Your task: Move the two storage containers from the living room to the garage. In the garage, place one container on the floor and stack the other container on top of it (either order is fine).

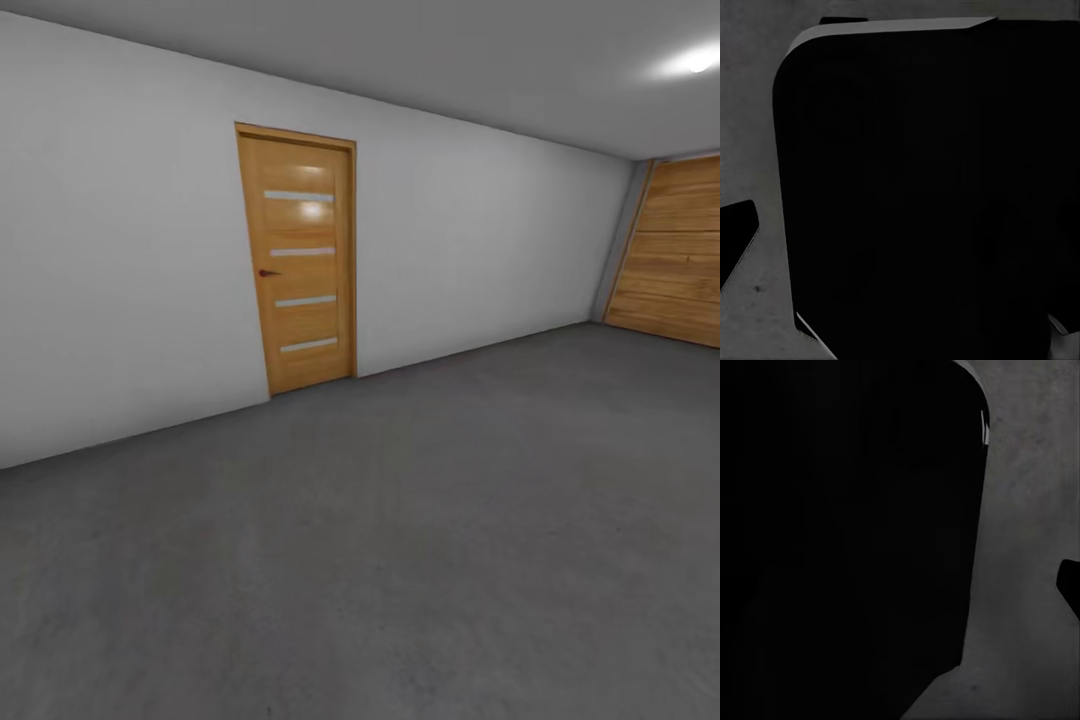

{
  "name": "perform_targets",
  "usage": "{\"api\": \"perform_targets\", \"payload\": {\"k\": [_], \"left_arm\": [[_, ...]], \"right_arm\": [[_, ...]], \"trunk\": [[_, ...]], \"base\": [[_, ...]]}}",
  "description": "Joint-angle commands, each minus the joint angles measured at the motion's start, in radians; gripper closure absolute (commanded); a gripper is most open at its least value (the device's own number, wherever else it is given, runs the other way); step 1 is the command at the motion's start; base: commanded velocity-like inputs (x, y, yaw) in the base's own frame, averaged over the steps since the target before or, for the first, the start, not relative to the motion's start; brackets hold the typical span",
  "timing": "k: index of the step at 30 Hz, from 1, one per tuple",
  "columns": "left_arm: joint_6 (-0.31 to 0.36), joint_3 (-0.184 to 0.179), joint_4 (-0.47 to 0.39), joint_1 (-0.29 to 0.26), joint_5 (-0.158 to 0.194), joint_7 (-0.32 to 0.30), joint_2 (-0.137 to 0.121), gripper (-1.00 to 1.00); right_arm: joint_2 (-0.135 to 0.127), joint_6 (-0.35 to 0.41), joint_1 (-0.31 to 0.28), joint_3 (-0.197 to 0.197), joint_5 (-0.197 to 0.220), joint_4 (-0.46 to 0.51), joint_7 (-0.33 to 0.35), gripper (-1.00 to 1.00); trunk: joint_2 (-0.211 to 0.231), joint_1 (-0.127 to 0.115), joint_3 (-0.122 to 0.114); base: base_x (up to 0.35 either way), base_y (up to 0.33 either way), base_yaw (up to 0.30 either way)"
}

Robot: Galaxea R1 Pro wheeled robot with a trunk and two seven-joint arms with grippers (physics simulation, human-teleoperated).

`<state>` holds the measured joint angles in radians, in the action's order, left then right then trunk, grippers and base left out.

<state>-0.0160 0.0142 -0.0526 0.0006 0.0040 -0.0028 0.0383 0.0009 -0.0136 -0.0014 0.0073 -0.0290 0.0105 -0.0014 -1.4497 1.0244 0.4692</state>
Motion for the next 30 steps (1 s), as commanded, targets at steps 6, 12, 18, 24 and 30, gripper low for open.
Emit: {"api": "perform_targets", "payload": {"k": [6, 12, 18, 24, 30], "left_arm": [[0.004, 0.001, -0.001, 0.0, 0.001, 0.0, 0.0, -1.0], [0.008, 0.001, -0.001, 0.0, 0.017, 0.0, 0.0, -1.0], [0.01, 0.001, -0.001, 0.0, 0.026, 0.0, 0.0, -1.0], [0.01, 0.001, -0.001, 0.0, 0.027, 0.0, 0.001, -1.0], [0.01, 0.001, -0.001, 0.0, 0.027, 0.0, 0.0, -1.0]], "right_arm": [[0.002, -0.002, 0.0, 0.0, -0.003, 0.0, 0.0, -1.0], [-0.003, -0.002, 0.0, 0.0, -0.003, 0.0, 0.0, -1.0], [-0.003, -0.002, 0.0, 0.0, -0.02, 0.0, 0.0, -1.0], [-0.003, -0.002, 0.0, 0.0, -0.032, 0.0, 0.0, -1.0], [0.005, -0.002, 0.0, -0.001, -0.031, 0.0, 0.0, -1.0]], "trunk": [[0.0, 0.001, 0.001], [0.0, 0.001, 0.001], [0.0, 0.001, 0.001], [0.0, 0.001, 0.001], [0.0, 0.001, 0.001]], "base": [[0.321, 0.0, 0.0], [0.322, 0.0, 0.0], [0.322, 0.0, 0.0], [0.322, 0.0, 0.0], [0.322, 0.0, 0.0]]}}
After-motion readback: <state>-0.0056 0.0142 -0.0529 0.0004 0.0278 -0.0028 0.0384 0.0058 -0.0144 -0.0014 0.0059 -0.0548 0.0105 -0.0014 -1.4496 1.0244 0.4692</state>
